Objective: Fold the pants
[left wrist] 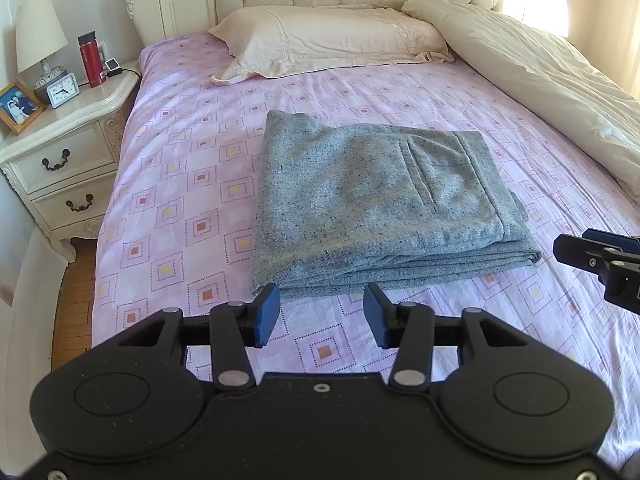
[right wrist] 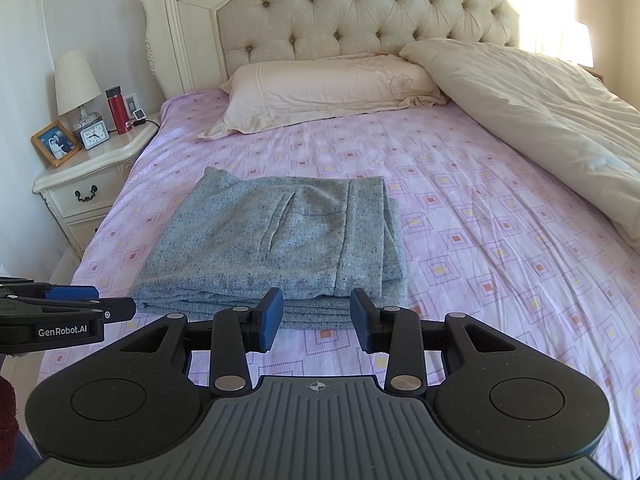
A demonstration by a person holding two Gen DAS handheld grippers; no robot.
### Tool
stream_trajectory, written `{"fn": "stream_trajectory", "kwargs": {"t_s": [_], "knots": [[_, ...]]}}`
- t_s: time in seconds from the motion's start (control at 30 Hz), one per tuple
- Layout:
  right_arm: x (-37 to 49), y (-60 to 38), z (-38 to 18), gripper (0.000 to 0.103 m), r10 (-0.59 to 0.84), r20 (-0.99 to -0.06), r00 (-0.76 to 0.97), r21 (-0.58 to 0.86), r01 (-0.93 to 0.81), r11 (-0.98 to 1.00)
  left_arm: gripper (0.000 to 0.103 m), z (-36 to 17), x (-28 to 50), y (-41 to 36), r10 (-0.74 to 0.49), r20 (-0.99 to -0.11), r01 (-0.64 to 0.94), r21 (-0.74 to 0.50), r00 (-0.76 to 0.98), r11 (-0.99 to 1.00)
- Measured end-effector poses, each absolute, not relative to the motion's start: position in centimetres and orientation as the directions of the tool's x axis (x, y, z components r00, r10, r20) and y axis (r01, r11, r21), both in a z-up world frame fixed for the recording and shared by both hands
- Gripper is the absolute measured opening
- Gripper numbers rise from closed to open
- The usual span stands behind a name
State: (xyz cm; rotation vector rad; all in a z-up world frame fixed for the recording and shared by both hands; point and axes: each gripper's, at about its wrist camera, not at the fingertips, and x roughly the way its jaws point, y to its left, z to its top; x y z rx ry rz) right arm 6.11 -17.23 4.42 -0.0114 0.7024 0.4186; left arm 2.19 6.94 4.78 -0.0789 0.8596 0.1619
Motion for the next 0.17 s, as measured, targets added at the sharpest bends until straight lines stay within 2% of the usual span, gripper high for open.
{"fn": "stream_trajectory", "kwargs": {"t_s": [0.17], "knots": [[6.1,-17.23,4.42,0.036,0.37,-0.629,0.684,0.129,-0.377,0.917,0.054,4.8,2.14,6.98,0.109,-0.757,-0.17,-0.002,0.645,0.985]]}}
